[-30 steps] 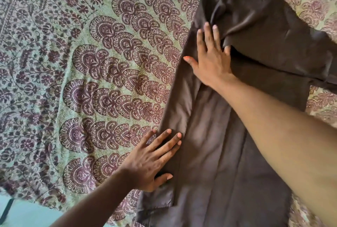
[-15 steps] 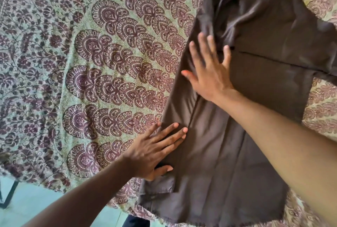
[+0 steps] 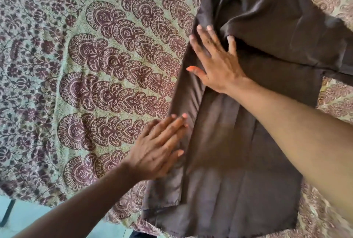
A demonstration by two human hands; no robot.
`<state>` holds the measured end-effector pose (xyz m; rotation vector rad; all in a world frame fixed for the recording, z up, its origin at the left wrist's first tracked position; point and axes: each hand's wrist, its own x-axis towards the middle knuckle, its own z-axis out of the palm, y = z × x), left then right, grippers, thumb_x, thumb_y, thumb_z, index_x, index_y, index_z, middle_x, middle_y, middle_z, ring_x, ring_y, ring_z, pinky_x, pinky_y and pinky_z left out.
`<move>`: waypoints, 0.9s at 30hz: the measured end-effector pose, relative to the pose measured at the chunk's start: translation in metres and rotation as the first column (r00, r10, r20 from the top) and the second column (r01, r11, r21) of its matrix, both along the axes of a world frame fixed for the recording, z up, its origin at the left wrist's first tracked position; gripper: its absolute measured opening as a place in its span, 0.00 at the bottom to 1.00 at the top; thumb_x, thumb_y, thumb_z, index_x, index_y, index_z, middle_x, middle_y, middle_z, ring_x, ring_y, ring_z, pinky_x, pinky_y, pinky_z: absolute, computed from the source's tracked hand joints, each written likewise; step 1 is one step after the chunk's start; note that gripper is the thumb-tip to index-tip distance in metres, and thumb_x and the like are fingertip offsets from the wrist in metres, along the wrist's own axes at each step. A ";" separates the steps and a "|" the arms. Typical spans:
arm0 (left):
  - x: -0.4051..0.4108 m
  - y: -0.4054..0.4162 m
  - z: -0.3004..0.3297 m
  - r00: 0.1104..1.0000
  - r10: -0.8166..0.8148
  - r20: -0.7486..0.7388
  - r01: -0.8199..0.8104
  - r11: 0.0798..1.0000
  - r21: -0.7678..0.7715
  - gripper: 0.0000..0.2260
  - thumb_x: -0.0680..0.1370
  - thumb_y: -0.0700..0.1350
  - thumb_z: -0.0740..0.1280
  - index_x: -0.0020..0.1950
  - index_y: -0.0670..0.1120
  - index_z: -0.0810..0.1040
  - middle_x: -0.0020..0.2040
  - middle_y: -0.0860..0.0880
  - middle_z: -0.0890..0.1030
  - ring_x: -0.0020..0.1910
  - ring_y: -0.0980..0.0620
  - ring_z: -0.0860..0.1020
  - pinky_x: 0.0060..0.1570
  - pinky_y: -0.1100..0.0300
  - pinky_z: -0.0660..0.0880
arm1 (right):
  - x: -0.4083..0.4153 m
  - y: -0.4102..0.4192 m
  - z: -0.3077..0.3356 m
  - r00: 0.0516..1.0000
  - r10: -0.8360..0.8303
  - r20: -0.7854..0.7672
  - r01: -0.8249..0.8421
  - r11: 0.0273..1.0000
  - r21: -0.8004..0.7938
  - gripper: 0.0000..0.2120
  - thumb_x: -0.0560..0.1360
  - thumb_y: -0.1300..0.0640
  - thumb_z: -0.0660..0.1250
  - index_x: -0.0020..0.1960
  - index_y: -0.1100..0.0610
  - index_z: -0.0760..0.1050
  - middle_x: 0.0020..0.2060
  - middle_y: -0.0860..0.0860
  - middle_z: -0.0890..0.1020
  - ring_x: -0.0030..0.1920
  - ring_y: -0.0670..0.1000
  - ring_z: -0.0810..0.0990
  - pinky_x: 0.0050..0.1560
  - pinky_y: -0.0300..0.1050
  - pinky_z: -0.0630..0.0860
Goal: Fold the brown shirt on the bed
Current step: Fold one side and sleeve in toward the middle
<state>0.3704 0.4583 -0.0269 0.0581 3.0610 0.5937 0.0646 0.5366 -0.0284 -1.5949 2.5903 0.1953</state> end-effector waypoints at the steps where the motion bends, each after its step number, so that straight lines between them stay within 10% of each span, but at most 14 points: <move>1: -0.015 -0.006 0.000 0.999 0.036 0.020 -0.036 0.999 -0.035 0.33 0.81 0.59 0.63 0.83 0.45 0.63 0.85 0.48 0.55 0.84 0.46 0.56 0.78 0.44 0.60 | 0.000 0.003 0.000 0.999 0.033 -0.012 -0.033 0.999 0.020 0.37 0.81 0.32 0.49 0.84 0.49 0.50 0.84 0.54 0.51 0.84 0.56 0.50 0.73 0.75 0.53; 8: -0.031 -0.018 -0.018 0.983 -0.039 0.180 0.068 0.985 -0.159 0.45 0.76 0.71 0.61 0.85 0.46 0.55 0.86 0.49 0.51 0.85 0.45 0.53 0.79 0.38 0.54 | -0.029 0.001 0.001 0.993 -0.113 -0.042 0.117 0.983 0.140 0.35 0.82 0.32 0.46 0.84 0.47 0.51 0.84 0.50 0.51 0.83 0.50 0.51 0.70 0.77 0.50; 14: -0.106 -0.031 -0.010 0.987 0.136 -0.080 -0.143 0.986 -0.083 0.21 0.80 0.51 0.64 0.71 0.44 0.76 0.72 0.45 0.75 0.63 0.40 0.76 0.62 0.43 0.70 | -0.042 -0.021 0.006 0.986 -0.099 -0.132 0.113 0.988 0.105 0.26 0.85 0.44 0.52 0.79 0.52 0.65 0.79 0.57 0.66 0.80 0.56 0.61 0.67 0.68 0.44; 18: -0.165 -0.050 -0.018 0.969 0.244 -0.044 -0.248 0.964 -0.096 0.29 0.80 0.56 0.64 0.78 0.43 0.70 0.81 0.45 0.67 0.77 0.43 0.68 0.72 0.41 0.65 | -0.064 -0.020 -0.004 0.983 0.011 -0.184 -0.013 1.000 -0.012 0.19 0.80 0.53 0.63 0.70 0.55 0.77 0.72 0.57 0.76 0.74 0.55 0.72 0.66 0.64 0.50; 27: -0.173 -0.058 -0.032 0.975 0.215 0.052 -0.205 0.967 -0.154 0.34 0.80 0.60 0.60 0.83 0.46 0.62 0.85 0.48 0.56 0.83 0.47 0.58 0.74 0.40 0.61 | -0.158 -0.068 0.012 0.965 -0.259 0.042 0.248 0.954 0.170 0.34 0.82 0.31 0.46 0.82 0.47 0.57 0.83 0.51 0.57 0.83 0.52 0.51 0.73 0.77 0.43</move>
